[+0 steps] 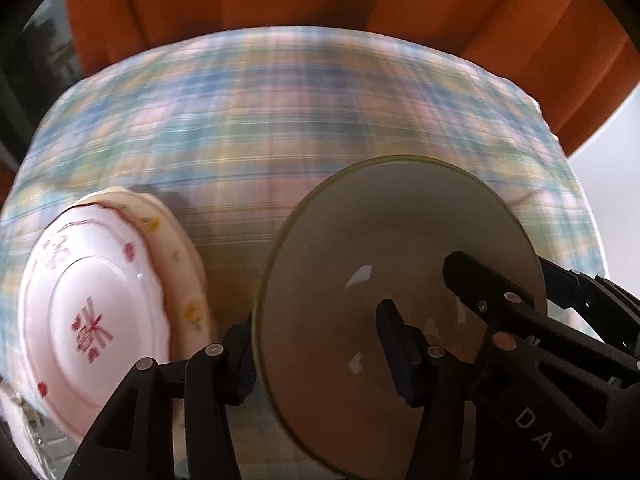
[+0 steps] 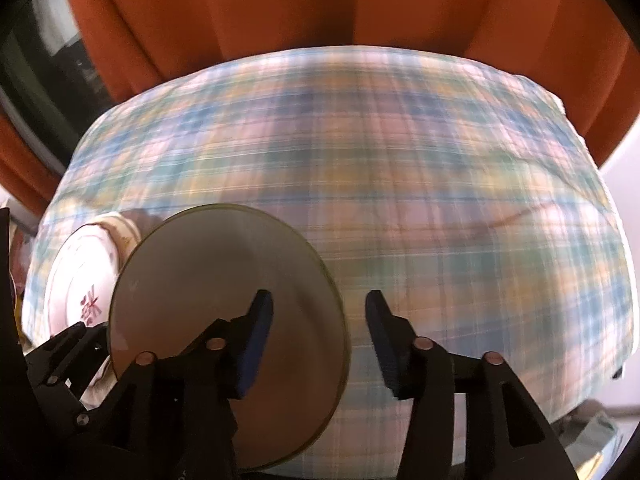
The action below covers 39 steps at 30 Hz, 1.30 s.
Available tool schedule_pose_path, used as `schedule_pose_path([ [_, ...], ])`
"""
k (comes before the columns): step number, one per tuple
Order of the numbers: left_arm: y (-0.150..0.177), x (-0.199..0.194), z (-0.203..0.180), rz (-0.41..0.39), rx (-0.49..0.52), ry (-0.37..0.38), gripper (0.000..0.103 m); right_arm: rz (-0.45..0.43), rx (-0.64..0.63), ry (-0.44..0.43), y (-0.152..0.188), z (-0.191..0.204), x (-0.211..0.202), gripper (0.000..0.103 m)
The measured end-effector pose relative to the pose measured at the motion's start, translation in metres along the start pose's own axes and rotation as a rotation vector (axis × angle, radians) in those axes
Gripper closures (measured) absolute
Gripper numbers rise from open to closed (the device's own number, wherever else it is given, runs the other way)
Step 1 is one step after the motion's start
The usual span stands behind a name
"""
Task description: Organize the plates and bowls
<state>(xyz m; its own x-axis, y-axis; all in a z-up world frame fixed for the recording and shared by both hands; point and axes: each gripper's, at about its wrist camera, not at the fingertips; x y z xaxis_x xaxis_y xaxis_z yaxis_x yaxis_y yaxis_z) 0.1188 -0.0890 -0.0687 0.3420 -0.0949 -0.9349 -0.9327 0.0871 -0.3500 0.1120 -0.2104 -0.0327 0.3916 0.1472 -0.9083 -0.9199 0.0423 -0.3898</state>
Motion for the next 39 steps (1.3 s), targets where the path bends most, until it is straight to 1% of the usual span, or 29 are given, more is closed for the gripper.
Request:
schedule_pose_path([
  [4,-0.006,0.006,0.006,0.023,0.027,0.055,0.047,0.023,0.044,0.049,-0.003,0.000,0.001,0.048],
  [7,-0.009,0.009,0.012,0.040,0.039,0.106,0.047,0.045,0.075,0.067,-0.004,0.002,0.005,0.047],
  [11,-0.012,0.011,0.017,0.061,0.048,0.157,0.047,0.068,0.097,0.097,-0.006,0.009,0.008,0.047],
  [16,-0.013,0.012,0.016,0.088,0.070,0.200,0.047,0.085,0.147,0.118,-0.005,0.006,0.014,0.047],
  [19,-0.011,0.011,0.009,0.093,0.092,0.197,0.047,0.090,0.172,0.106,-0.002,0.002,0.016,0.047],
  [22,-0.012,0.013,0.008,0.099,0.094,0.187,0.047,0.098,0.193,0.079,-0.001,-0.005,0.020,0.047],
  [26,-0.013,0.012,0.008,0.115,0.064,0.167,0.047,0.096,0.187,-0.007,-0.003,-0.010,0.024,0.047],
  [28,-0.012,0.011,0.007,0.119,0.051,0.144,0.047,0.099,0.173,-0.050,-0.005,-0.012,0.026,0.048],
  [29,-0.012,0.009,0.005,0.119,0.047,0.119,0.047,0.102,0.168,-0.071,-0.006,-0.014,0.027,0.048],
  [31,-0.011,0.006,0.002,0.115,0.044,0.080,0.046,0.109,0.166,-0.129,-0.006,-0.017,0.029,0.053],
  [34,-0.010,0.005,-0.001,0.114,0.033,0.032,0.046,0.116,0.171,-0.210,-0.005,-0.023,0.033,0.055],
  [36,-0.009,0.004,-0.003,0.112,0.025,0.004,0.045,0.122,0.170,-0.251,-0.004,-0.025,0.036,0.056],
  [39,-0.007,0.001,-0.005,0.111,0.018,-0.025,0.045,0.123,0.156,-0.284,-0.004,-0.027,0.036,0.056],
])
Point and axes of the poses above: each gripper's, at about its wrist camera, not at the fingertips, and x roughly the way its jaws point, z to its left, y to its underside, and after that the axes turned 7 degrees about -y, right-handed
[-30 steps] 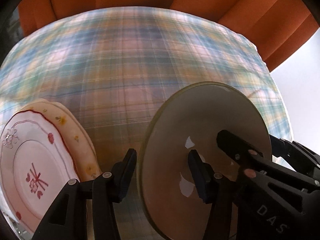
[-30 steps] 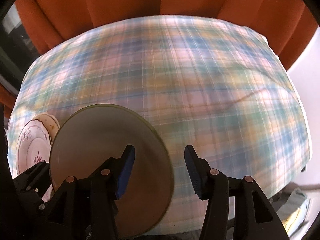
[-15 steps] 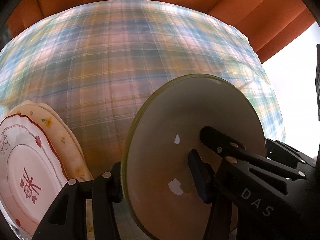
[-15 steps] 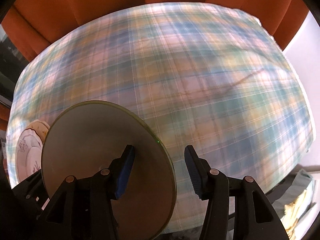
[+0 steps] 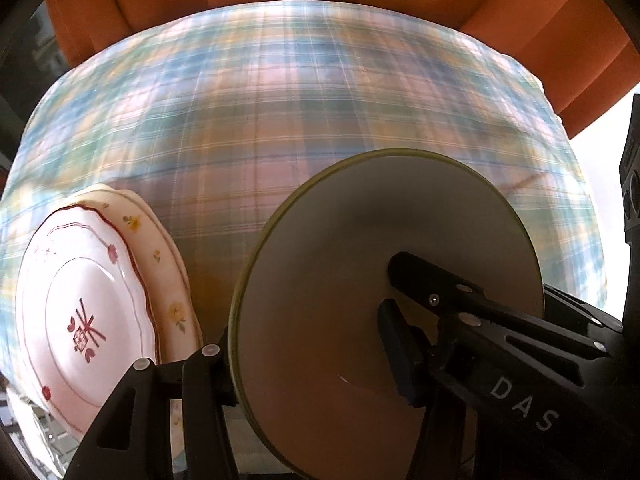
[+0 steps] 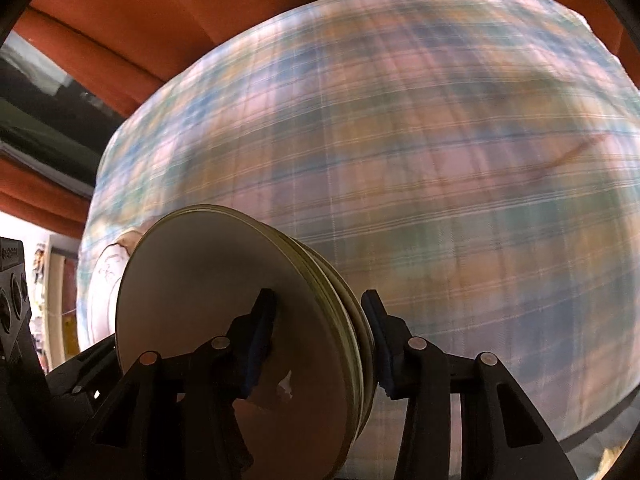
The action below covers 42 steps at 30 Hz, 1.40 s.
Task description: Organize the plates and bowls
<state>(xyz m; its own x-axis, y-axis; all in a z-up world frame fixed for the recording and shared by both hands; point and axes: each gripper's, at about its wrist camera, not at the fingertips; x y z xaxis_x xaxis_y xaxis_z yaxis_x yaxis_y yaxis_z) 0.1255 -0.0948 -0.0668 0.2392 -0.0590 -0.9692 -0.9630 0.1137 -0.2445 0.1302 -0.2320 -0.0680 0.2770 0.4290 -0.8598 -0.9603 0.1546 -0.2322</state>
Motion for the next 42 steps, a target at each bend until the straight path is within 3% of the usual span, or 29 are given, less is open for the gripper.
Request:
schedule_pose_path([
  [10,0.002,-0.006,-0.017,0.024,-0.054,-0.030,0.047,0.037,-0.024,-0.043,0.002,-0.013,-0.007,0.056],
  [23,0.006,-0.036,-0.022,-0.036,-0.100,-0.046,0.052,-0.004,-0.062,-0.058,0.002,-0.010,-0.038,0.056],
  [42,0.011,-0.067,0.069,-0.136,-0.029,-0.009,0.053,-0.137,-0.052,-0.026,0.020,0.085,-0.031,0.056],
])
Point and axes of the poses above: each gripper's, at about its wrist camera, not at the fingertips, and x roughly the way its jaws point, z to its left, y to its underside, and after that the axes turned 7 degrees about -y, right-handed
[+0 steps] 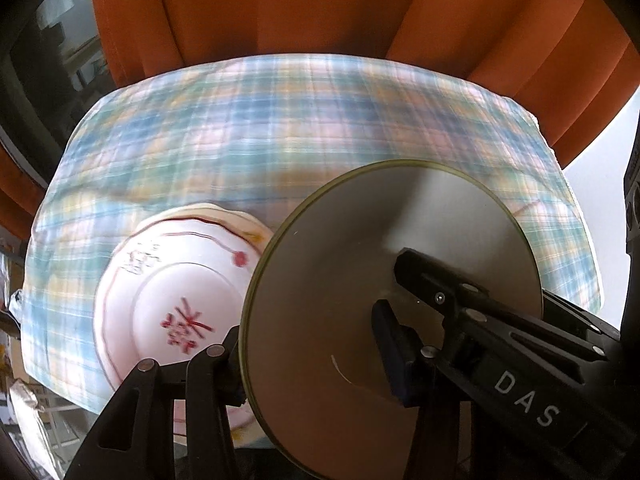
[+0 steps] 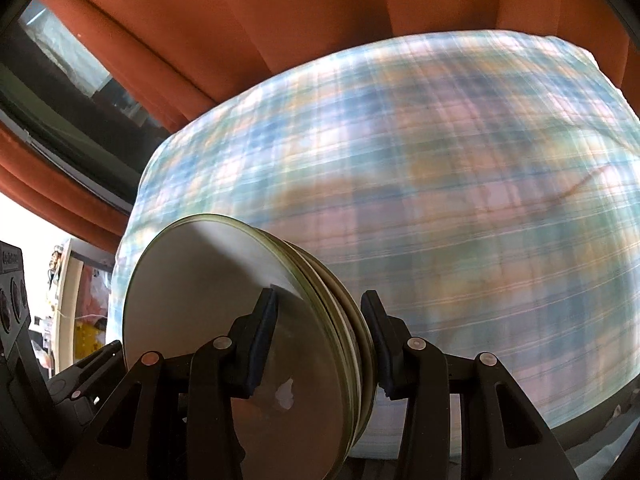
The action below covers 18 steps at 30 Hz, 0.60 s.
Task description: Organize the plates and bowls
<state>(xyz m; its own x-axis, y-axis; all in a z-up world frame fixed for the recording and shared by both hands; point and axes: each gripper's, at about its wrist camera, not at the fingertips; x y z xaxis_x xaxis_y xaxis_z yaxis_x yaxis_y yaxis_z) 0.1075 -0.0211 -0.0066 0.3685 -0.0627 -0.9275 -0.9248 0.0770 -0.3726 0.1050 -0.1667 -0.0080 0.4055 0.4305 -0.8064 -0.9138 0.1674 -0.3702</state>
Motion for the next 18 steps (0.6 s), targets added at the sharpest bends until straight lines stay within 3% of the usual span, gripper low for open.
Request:
schedule_pose_path([
  [18,0.006,0.004,0.099,-0.009,0.018,0.038,0.053,-0.029,-0.013,0.061,0.011,0.088,0.045,0.056],
])
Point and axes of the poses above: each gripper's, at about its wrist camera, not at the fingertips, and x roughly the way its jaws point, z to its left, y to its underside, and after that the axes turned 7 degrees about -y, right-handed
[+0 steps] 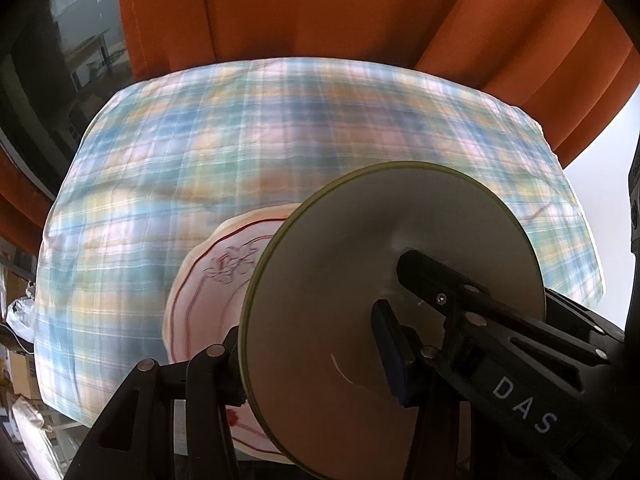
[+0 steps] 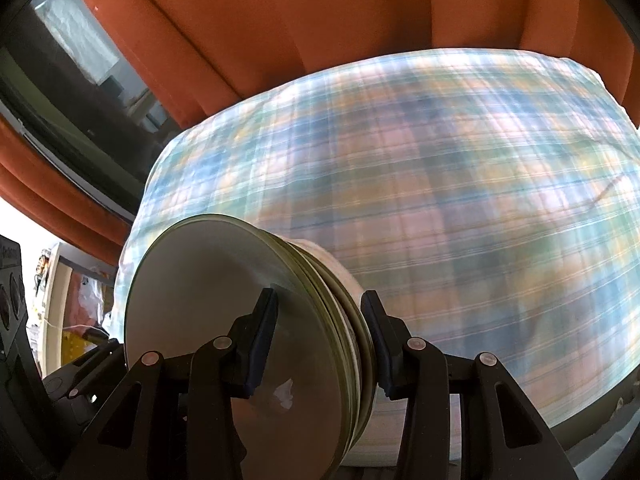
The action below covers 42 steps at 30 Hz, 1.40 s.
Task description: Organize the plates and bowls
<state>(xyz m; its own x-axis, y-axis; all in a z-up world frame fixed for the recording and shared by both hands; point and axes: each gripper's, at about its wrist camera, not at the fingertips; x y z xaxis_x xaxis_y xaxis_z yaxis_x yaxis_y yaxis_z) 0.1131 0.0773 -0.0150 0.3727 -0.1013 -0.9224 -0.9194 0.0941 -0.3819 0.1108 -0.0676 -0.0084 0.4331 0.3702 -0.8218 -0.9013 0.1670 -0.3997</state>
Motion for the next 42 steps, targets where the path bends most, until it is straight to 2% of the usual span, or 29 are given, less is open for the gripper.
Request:
schedule_pose_path([
  [12,0.010,0.007,0.044,0.048,-0.030,-0.008,0.053,0.051,0.000,-0.002,0.012,0.038,0.033,0.056],
  [24,-0.002,0.016,0.038,0.032,0.024,0.008,0.053,0.056,0.030,0.051,0.003,0.033,0.044,0.057],
  [31,-0.001,0.022,0.037,0.025,0.029,0.019,0.052,0.050,-0.005,0.097,0.003,0.038,0.046,0.055],
  [37,0.006,0.021,0.038,0.029,0.017,0.052,0.046,0.049,-0.007,0.151,0.009,0.039,0.043,0.052],
  [42,0.010,0.011,0.035,-0.018,0.024,0.031,0.040,0.048,-0.011,0.167,0.012,0.038,0.036,0.050],
])
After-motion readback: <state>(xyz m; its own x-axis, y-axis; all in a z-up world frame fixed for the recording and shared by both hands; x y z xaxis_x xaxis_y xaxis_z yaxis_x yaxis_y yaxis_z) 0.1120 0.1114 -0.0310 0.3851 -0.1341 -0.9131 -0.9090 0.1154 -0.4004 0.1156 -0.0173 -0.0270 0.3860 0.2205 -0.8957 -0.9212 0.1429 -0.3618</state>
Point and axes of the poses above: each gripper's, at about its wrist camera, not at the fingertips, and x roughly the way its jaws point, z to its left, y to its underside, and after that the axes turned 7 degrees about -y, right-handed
